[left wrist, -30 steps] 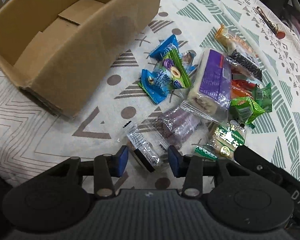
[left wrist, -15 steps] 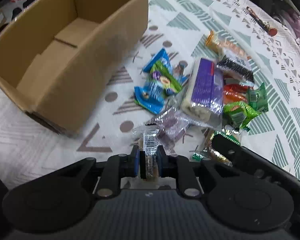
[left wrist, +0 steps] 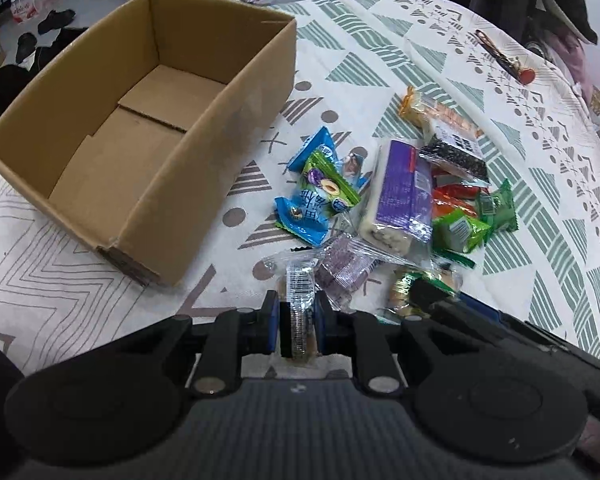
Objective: Organize snacks
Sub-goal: 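Carry both packets over the cardboard box and open both grippers to drop them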
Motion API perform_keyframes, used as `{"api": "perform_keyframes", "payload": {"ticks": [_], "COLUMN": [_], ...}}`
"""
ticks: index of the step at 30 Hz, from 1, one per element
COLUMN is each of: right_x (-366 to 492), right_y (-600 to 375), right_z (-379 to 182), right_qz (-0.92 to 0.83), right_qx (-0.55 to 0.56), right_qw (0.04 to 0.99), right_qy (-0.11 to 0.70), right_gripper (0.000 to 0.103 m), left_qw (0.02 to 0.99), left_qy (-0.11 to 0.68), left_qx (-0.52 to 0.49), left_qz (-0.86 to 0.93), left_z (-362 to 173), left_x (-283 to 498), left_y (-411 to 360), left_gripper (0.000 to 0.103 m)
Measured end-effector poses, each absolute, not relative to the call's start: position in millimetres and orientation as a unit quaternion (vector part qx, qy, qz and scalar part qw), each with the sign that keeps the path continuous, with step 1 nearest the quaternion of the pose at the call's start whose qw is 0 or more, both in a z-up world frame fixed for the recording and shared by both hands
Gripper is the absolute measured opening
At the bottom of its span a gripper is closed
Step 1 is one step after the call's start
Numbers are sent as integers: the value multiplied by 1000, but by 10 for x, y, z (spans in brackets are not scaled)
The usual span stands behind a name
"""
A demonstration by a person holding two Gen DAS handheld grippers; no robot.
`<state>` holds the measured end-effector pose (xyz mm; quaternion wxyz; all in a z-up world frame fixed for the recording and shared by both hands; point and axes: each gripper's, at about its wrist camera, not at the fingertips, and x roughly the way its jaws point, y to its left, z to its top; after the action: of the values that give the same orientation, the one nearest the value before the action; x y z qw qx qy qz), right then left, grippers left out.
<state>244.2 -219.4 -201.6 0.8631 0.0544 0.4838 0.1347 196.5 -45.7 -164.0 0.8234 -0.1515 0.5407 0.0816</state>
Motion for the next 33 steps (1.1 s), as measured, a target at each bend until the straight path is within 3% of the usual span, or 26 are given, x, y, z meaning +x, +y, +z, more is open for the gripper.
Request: {"api": "perform_keyframes", "payload": {"ticks": [9,33], "right_x": [2305,2145], "right_y": [-2260,-1934], "right_z": [-1839,-1013], "right_qz": [135,183], "right_qx": [83,95], "right_qw": [870,906], "right_qy": [466,370], "right_gripper": [17,17], "left_qw": [838,877], "left_qy": [518,443], "left_qx": [-152,-172], "left_qz": [74,71], "left_z": [-1479,-787], "left_x": [1821,1679], "left_y": [-434,67], "left_gripper": [17,17]}}
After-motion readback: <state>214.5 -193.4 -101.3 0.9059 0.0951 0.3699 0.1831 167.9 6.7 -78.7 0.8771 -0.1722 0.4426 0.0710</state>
